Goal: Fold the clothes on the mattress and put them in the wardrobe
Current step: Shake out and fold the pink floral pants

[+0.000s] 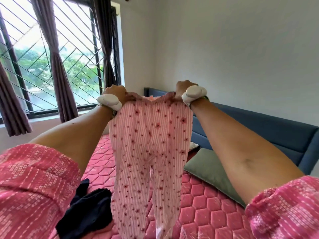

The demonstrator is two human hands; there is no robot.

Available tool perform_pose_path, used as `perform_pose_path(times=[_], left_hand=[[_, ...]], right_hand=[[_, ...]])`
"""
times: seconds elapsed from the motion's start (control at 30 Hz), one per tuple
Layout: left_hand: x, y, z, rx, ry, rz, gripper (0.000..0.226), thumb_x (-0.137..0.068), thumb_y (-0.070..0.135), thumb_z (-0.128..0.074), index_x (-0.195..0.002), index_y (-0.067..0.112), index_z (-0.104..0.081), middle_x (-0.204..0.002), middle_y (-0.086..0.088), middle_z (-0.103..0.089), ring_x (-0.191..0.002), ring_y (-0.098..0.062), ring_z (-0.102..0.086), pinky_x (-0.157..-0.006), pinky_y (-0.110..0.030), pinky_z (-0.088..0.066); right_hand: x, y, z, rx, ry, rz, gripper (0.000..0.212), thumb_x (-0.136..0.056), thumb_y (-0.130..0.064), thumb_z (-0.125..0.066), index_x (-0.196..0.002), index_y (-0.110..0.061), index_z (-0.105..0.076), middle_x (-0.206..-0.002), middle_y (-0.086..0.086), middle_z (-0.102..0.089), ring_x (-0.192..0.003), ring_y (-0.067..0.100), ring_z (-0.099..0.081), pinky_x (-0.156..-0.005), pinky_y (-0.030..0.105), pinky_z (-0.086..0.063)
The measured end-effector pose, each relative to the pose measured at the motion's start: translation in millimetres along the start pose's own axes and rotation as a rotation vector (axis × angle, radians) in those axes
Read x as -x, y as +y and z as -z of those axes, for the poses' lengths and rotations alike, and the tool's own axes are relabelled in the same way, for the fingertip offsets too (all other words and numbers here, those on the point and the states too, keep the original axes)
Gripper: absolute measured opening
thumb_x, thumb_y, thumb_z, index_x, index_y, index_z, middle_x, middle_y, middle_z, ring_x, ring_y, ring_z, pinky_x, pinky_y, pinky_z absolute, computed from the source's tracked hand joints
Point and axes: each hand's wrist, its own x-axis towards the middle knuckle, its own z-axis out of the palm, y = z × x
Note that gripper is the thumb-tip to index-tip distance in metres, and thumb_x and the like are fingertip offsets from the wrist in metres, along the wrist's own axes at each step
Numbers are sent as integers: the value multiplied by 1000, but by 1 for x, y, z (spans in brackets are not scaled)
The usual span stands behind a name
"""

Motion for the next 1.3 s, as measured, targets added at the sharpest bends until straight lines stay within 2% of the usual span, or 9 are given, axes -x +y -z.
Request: perform_pose_path(times=[0.1, 0.33, 0.5, 0.6, 0.73, 0.87, 0.97, 1.13, 1.3], left_hand=[[-13, 1, 4, 151, 103, -80, 58, -93, 56, -49, -97, 0, -66, -100, -22, -64, -93, -40, -63, -64, -34, -40], [5, 26, 10, 130, 227, -124, 61, -94, 60, -41, -97, 5, -67, -101, -18, -65, -94, -37, -64, -66, -30, -38], [12, 38, 12, 100, 203, -95, 56, -96, 56, -41, -97, 6, -68, -100, -15, -65, -94, -35, -64, -66, -31, -35], [16, 39, 14, 92, 213, -92, 60, -94, 58, -42, -96, 4, -67, -99, -17, -65, -94, -36, -64, -67, -31, -37], [20, 41, 18, 109, 220, -112, 60, -93, 60, -41, -95, 6, -66, -101, -17, -66, -94, -36, -64, -66, -29, -37], [22, 40, 17, 86, 214, -109, 60, -92, 61, -42, -94, 7, -67, -98, -16, -66, -91, -35, -65, -64, -30, -37], [26, 37, 14, 81, 199, -100, 60, -92, 62, -41, -93, 7, -66, -97, -15, -66, -90, -35, -65, -63, -30, -36], [34, 37, 6, 57, 193, -64, 48, -97, 46, -45, -100, 2, -65, -104, -15, -63, -97, -37, -64, -65, -31, -36], [38, 38, -9, 106, 162, -3, 33, -97, 27, -48, -104, 0, -64, -109, -15, -63, -101, -39, -63, -70, -34, -38]], right_hand=[[7, -10, 12, 39, -68, 72, 45, -86, -54, -58, -83, -9, -59, -90, 8, -59, -98, 23, -53, -77, 29, -36], [4, -3, 10, -116, -238, 100, 45, -67, -33, -83, -90, 3, -70, -77, 10, -62, -74, 19, -56, -51, 23, -35], [8, 13, 10, -102, -237, 19, 44, -66, -42, -82, -57, -11, -51, -63, 3, -53, -70, 23, -55, -58, 27, -38], [9, 19, 10, -110, -241, 14, 32, -63, -28, -84, -79, -5, -68, -77, 5, -62, -77, 22, -61, -66, 29, -47], [18, 13, 11, -236, -317, 154, 76, -68, -6, -80, -134, -17, -45, -112, 8, -59, -101, 23, -57, -71, 19, -43], [27, -1, 12, -142, -546, 211, 78, -73, 0, -75, -138, -18, -35, -85, -9, -48, -88, 18, -50, -50, 18, -44], [33, -5, 6, -155, -564, 204, 88, -74, 3, -71, -144, -22, -24, -101, 1, -53, -89, 20, -51, -49, 23, -37], [35, -20, -29, -222, -490, 142, 81, -94, -50, -49, -151, -8, -10, -126, 4, -30, -127, 22, -35, -92, 30, -28], [47, -38, -42, -285, -497, 9, 83, -93, -63, -36, -151, -11, -11, -155, 15, -20, -141, 34, -23, -110, 40, -20]])
